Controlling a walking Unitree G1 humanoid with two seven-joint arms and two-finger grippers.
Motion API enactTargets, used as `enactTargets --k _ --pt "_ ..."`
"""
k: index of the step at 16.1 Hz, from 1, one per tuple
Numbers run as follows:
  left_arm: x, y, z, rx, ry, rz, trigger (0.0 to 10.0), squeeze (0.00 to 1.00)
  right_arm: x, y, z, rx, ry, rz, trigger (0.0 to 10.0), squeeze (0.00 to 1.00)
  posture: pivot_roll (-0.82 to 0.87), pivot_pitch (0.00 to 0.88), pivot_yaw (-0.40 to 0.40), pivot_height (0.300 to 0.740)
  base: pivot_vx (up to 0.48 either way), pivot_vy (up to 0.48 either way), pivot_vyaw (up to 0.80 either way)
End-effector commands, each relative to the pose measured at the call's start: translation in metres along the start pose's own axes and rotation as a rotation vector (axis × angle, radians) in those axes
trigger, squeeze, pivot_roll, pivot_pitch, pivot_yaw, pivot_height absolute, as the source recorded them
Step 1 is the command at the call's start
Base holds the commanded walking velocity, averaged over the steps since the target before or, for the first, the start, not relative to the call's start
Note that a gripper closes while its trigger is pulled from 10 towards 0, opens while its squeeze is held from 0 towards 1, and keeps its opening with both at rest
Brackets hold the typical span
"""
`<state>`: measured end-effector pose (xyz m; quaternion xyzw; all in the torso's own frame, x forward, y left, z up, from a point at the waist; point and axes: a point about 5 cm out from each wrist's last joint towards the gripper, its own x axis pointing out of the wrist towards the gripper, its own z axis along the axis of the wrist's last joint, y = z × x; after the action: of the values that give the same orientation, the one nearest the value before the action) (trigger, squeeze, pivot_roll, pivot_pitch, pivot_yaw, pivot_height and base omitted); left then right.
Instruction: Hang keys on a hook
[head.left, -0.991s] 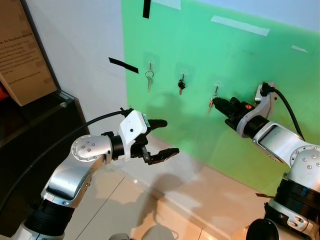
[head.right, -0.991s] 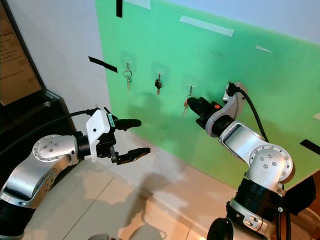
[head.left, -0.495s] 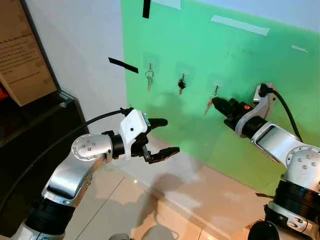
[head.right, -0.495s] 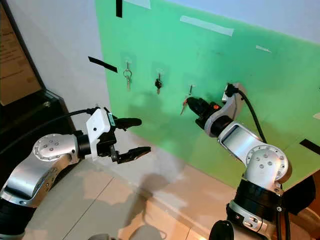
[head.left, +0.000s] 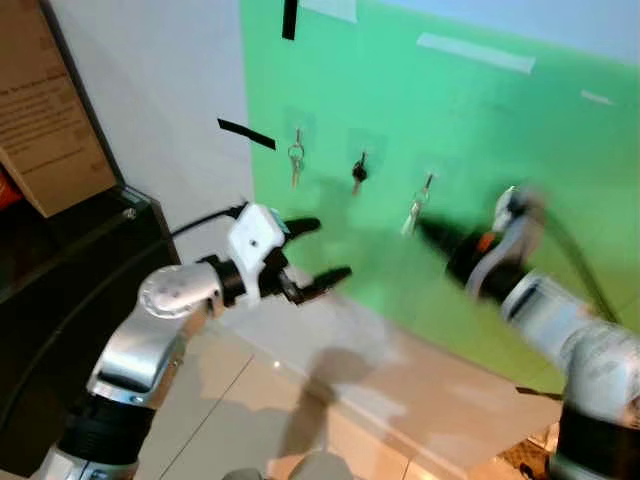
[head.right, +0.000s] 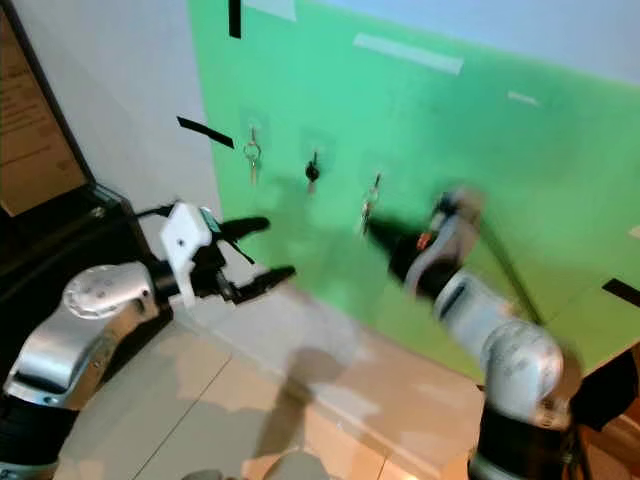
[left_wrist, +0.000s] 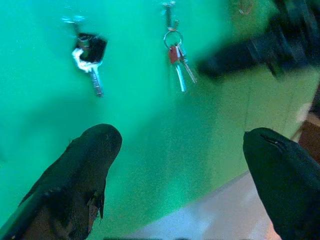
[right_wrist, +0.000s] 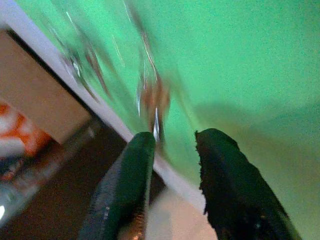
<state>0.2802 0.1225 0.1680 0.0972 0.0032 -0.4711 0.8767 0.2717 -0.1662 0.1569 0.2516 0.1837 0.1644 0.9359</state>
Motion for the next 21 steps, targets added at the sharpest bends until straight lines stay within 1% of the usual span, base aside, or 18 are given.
enactTargets --k 1,2,3,4,5,6,7,8,9,10,11,12,13,15,17,18,20,21 --pt "0.000 0.003 0.001 0.014 0.000 0.023 10.0 0.00 0.000 0.001 0.005 -0.040 -0.023 -0.005 10.0 1.00 0.01 0.000 -0.020 0.740 0.000 0.000 0.00" --pt "0.000 0.008 0.002 0.008 -0.023 0.085 10.0 0.00 -0.001 0.003 0.006 -0.114 -0.076 -0.007 10.0 1.00 0.01 0.000 -0.015 0.740 0.000 0.000 0.00" --pt "0.000 0.008 0.002 0.008 -0.023 0.085 10.0 0.00 -0.001 0.003 0.006 -0.114 -0.076 -0.007 10.0 1.00 0.01 0.000 -0.015 0.740 0.000 0.000 0.00" --pt "0.000 0.012 0.003 0.013 -0.035 0.127 10.0 0.00 0.000 0.004 0.009 -0.120 -0.135 -0.002 10.0 1.00 0.01 0.000 -0.017 0.740 0.000 0.000 0.00" --pt "0.000 0.014 0.004 0.019 -0.040 0.156 10.0 0.00 0.000 0.005 0.013 -0.102 -0.187 0.016 10.0 1.00 0.01 0.000 -0.017 0.740 0.000 0.000 0.00" --pt "-0.002 0.017 0.002 0.025 -0.031 0.198 10.0 0.00 -0.001 0.002 0.012 -0.100 -0.218 0.003 10.0 1.00 0.01 0.000 -0.017 0.740 0.000 0.000 0.00" --pt "-0.009 0.023 -0.006 0.038 0.017 0.296 10.0 0.00 0.000 -0.012 -0.009 -0.263 -0.147 -0.086 10.0 1.00 0.01 0.000 -0.013 0.740 0.000 0.000 0.00" --pt "-0.012 0.024 -0.011 0.033 0.049 0.337 10.0 0.00 0.000 -0.015 -0.019 -0.315 -0.116 -0.097 10.0 1.00 0.00 0.000 -0.010 0.740 0.000 0.000 0.00" --pt "-0.020 0.025 -0.022 0.023 0.103 0.413 10.0 0.00 -0.001 -0.019 -0.036 -0.362 -0.088 -0.130 10.0 1.00 0.00 0.000 -0.009 0.740 0.000 0.000 0.80" --pt "-0.030 0.020 -0.030 0.013 0.126 0.474 10.0 0.00 -0.001 -0.019 -0.052 -0.354 -0.105 -0.161 10.0 1.00 0.01 0.000 -0.013 0.740 0.000 0.000 0.79" --pt "-0.036 0.016 -0.034 0.007 0.137 0.515 10.0 0.00 -0.002 -0.020 -0.063 -0.335 -0.129 -0.202 10.0 1.00 0.01 0.000 -0.013 0.740 0.000 0.000 0.79" --pt "-0.037 0.014 -0.035 0.005 0.139 0.531 10.0 0.00 -0.002 -0.021 -0.066 -0.329 -0.134 -0.222 10.0 1.00 0.01 0.000 -0.013 0.740 0.000 0.000 0.78" --pt "-0.039 0.012 -0.039 -0.005 0.148 0.572 10.0 0.00 -0.002 -0.023 -0.072 -0.357 -0.139 -0.272 10.0 1.00 0.01 0.000 -0.015 0.740 0.000 0.000 0.79" --pt "-0.040 0.012 -0.045 -0.019 0.164 0.621 10.0 0.00 -0.001 -0.024 -0.076 -0.349 -0.179 -0.307 10.0 1.00 0.00 0.000 0.001 0.740 0.000 0.000 0.79" --pt "-0.035 0.010 -0.049 0.011 0.181 0.613 10.0 0.00 0.004 -0.022 -0.077 -0.327 -0.204 -0.305 10.0 1.00 0.00 0.000 0.003 0.740 0.000 0.000 0.80" --pt "-0.033 0.011 -0.049 0.009 0.183 0.620 10.0 0.00 0.007 -0.019 -0.077 -0.331 -0.199 -0.277 10.0 1.00 0.00 0.000 0.003 0.740 0.000 0.000 0.80" --pt "-0.036 0.014 -0.050 -0.009 0.183 0.657 10.0 0.00 0.011 -0.014 -0.079 -0.366 -0.195 -0.236 10.0 1.00 0.01 0.000 -0.006 0.740 0.000 0.000 0.80" --pt "-0.038 0.014 -0.050 -0.013 0.182 0.670 10.0 0.00 0.011 -0.017 -0.081 -0.323 -0.190 -0.257 10.0 1.00 0.03 0.000 -0.018 0.740 0.000 0.000 0.80"
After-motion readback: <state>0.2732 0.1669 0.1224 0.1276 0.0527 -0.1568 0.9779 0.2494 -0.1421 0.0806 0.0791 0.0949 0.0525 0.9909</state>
